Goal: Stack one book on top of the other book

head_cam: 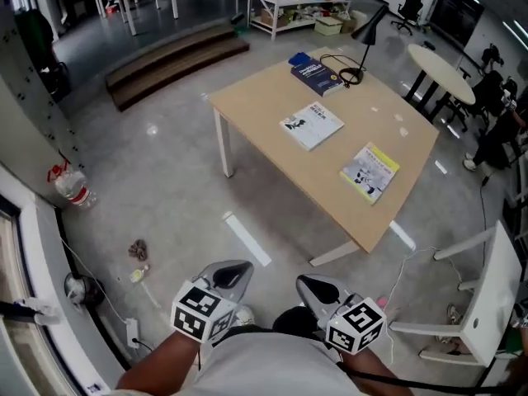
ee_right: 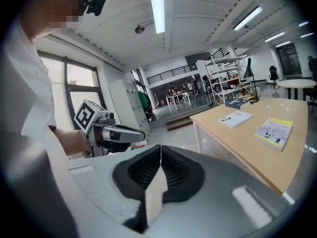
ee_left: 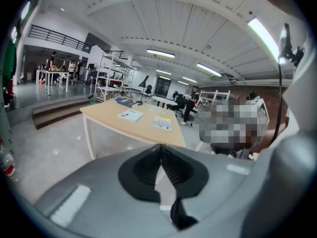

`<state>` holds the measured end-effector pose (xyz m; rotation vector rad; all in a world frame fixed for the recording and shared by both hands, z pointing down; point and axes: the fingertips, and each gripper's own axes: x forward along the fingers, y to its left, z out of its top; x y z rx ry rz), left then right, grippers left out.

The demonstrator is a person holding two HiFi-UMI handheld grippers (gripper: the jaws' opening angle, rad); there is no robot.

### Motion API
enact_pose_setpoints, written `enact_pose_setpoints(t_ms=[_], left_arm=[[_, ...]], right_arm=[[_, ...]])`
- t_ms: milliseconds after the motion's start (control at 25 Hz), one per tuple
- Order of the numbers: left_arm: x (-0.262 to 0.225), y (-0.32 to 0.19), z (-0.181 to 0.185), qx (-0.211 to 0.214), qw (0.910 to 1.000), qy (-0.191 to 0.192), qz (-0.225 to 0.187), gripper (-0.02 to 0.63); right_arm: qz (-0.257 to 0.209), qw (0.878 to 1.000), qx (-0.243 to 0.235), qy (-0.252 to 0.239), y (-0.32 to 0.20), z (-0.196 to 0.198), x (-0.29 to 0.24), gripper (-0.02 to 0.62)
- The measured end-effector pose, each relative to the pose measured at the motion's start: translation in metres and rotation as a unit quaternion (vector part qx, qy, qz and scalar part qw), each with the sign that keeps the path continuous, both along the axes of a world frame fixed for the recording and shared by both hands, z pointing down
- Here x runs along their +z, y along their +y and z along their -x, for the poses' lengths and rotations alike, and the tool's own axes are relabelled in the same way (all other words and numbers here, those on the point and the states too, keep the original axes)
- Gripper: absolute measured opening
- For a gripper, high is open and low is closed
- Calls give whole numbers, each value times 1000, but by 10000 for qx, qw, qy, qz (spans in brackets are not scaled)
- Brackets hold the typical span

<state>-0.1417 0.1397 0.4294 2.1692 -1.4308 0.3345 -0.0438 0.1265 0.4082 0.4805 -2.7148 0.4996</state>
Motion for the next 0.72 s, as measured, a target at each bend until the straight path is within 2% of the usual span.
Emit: enact_pose_setpoints(t_ms=[80, 240, 400, 600, 720], left_arm=[[5, -13, 6, 134, 9999, 12, 93, 5], [19, -58, 18, 201, 9995, -6, 244, 5], [23, -116, 22, 264, 9991, 33, 334, 5], [13, -199, 13, 575, 9972, -323, 352, 5], [14, -238, 13, 663, 9957, -511, 405, 5]], right_arm=[[-73, 9999, 61, 68, -16, 6, 3, 5], [101, 9995, 285, 98, -63, 9, 18, 5], [164, 9990, 407, -64, -120, 19, 21, 5], [228, 9991, 156, -314, -190, 40, 16, 5], [216, 9988, 241, -377, -230, 37, 12, 5]])
